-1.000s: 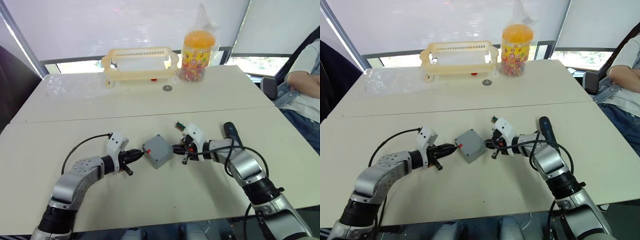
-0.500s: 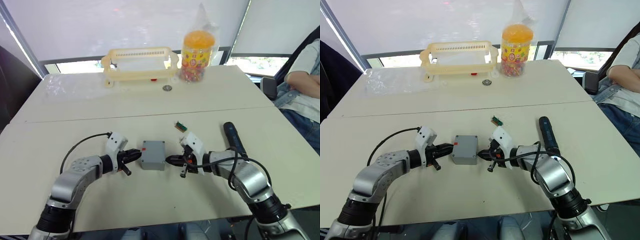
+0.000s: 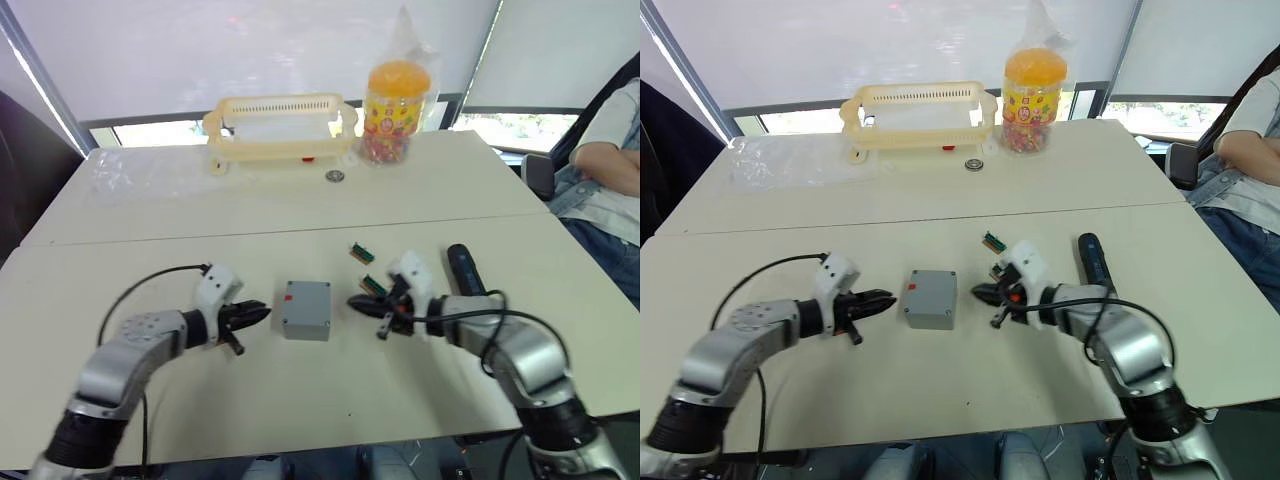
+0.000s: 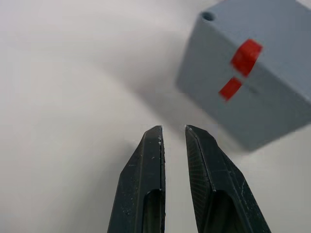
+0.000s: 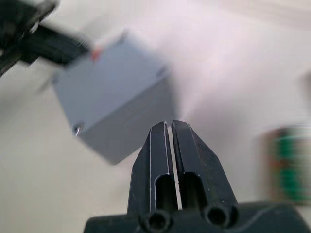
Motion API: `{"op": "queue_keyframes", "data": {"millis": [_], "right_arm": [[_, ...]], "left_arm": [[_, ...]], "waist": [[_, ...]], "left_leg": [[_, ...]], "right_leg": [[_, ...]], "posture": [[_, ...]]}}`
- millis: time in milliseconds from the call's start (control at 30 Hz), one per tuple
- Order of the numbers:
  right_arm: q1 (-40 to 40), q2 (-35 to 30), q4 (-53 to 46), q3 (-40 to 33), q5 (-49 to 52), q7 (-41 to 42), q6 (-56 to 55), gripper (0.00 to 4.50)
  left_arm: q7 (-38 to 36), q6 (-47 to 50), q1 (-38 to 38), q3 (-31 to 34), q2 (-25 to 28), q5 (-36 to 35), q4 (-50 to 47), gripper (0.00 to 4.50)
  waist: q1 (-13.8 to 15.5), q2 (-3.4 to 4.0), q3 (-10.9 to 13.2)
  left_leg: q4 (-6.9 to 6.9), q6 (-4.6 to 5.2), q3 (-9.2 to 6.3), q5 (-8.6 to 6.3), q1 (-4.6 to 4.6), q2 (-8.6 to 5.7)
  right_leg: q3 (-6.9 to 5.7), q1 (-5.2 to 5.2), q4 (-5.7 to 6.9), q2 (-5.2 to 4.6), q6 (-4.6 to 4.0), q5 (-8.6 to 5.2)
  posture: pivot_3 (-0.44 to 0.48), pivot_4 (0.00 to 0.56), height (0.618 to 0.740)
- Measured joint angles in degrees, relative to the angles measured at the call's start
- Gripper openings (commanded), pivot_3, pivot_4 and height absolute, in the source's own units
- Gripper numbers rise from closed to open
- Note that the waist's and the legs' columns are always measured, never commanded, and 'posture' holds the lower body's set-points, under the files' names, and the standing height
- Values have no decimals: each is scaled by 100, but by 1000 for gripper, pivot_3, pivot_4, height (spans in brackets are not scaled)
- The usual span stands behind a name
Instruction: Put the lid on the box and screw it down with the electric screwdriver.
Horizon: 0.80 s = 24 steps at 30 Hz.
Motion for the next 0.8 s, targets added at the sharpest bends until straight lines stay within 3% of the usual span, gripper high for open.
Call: {"op": "queue_keyframes", "data": {"millis": [100,300,600,800], "right_arm": [[-3,35,-229,-426,385,-55,54,1303],[-325,-42,862,-288,-159,-277,-794,4444],[-641,51,2146,189,-491,-212,-1229,4479],[-647,139,2592,363,-682,-170,-1605,4479]], "left_arm": [[-386,307,-47,165,455,-429,-482,701],[-997,843,-555,301,1192,-1159,-1029,701],[-1199,1074,-1447,77,1390,-1331,-885,701],[-1142,1055,-1462,-43,1347,-1264,-779,701]], "waist": [[-4,0,0],[-8,0,0],[-32,-1,2],[-33,-1,2]], "left_leg": [[0,1,2,0,0,2],[0,1,21,0,19,-6],[-4,2,21,-1,33,-7],[-5,3,21,-1,35,-6]], "right_leg": [[0,1,0,0,0,0],[-1,21,-2,3,-1,-1],[-1,31,-1,7,-1,-1],[0,33,-1,7,-1,-1]], "posture": [[0,150,740],[0,150,740],[0,150,740],[0,150,740]]}}
